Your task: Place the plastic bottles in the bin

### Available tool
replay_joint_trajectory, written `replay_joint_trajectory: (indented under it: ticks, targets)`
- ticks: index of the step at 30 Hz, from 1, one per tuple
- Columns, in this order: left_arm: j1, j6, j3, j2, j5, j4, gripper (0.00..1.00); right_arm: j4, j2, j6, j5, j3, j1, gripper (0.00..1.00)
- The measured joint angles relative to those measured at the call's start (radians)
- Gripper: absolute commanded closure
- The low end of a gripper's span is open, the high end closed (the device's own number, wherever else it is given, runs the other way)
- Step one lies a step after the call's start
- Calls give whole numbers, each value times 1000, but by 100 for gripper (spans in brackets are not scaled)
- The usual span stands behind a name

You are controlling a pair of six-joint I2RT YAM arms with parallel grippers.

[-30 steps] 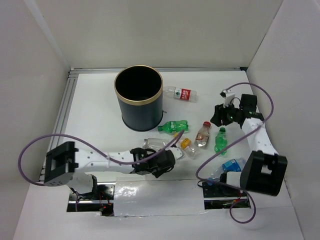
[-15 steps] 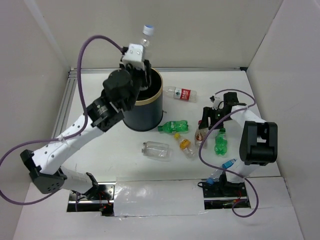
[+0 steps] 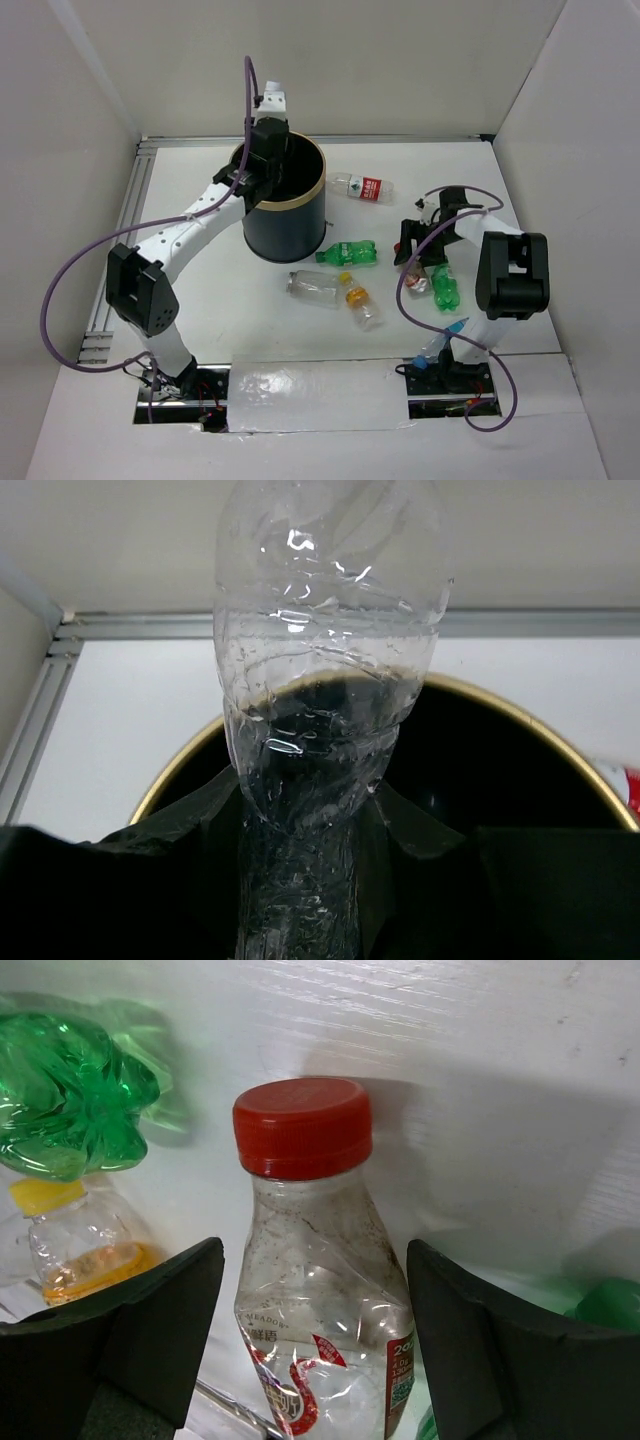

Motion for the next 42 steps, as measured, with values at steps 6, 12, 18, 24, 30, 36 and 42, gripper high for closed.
replay_joint_trajectory:
  ticks: [6, 12, 18, 24, 30, 36, 42]
  targets:
    - [-29, -13, -53, -16, 55, -24, 0, -2, 1, -8, 37, 5, 47, 21]
    - [-103, -5, -69, -82, 69, -58, 0, -13, 32, -4, 87, 43, 99, 68]
    - [-368, -182, -73, -226, 37, -227, 9, -32, 34, -21, 99, 55, 113, 100]
    - [-458, -826, -361, -455, 159, -443, 6, -148, 25, -153, 38, 227, 82, 100]
    - [-435, -1328, -746, -539, 263, -472, 1, -145, -55, -307, -148, 616, 85, 100]
    - [-359, -1567, -895, -557, 322, -344, 1, -13, -56, -301, -289, 906, 257, 100]
    - [-345, -1703, -940, -480, 365, -162, 1, 125, 102, -231, -334, 1129, 476, 100]
